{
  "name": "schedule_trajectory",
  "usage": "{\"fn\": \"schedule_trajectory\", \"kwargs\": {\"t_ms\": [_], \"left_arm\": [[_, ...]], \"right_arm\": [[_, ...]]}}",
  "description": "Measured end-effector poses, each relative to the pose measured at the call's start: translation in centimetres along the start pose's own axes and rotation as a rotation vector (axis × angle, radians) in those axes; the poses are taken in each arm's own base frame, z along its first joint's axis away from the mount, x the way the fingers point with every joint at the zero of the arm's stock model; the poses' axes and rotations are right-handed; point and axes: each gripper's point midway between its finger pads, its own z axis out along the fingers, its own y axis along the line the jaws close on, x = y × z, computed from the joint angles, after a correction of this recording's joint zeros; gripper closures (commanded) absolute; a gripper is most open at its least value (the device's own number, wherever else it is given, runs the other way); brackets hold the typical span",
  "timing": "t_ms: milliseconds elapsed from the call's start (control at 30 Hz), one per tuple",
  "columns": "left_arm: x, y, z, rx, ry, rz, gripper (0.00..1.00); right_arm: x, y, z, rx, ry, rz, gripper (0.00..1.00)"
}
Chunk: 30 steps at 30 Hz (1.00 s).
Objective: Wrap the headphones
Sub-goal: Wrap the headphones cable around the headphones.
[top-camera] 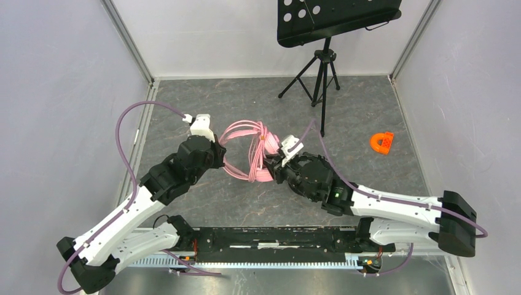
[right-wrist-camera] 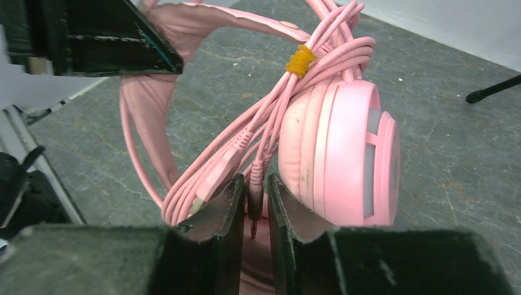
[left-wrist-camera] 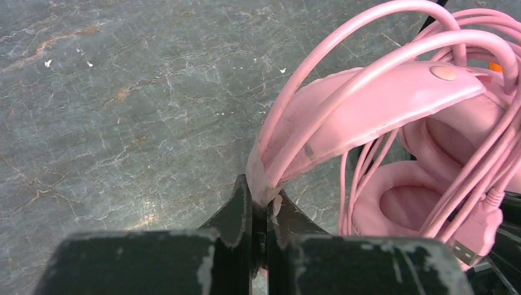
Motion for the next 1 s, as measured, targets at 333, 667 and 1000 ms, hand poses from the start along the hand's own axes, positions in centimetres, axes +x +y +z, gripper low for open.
{"fn": "schedule_trajectory", "kwargs": {"t_ms": [333, 667, 1000], "left_arm": [[-0.8, 0.6, 0.5, -0.053, -0.026, 0.025, 0.98], [-0.6, 0.7, 0.9, -0.064, -0.015, 0.037, 0.98], [-0.7, 0.5, 1.1, -0.064, -0.012, 0.039, 0.98]], "right_arm": [[-2.5, 0.1, -3.5, -0.068, -0.060, 0.098, 0.67], [-5.3, 1.2, -3.7, -0.099, -0.071, 0.154, 0.66], [-5.7, 2.8, -1.6, 0.014, 0.005, 0.086, 0.73]]}}
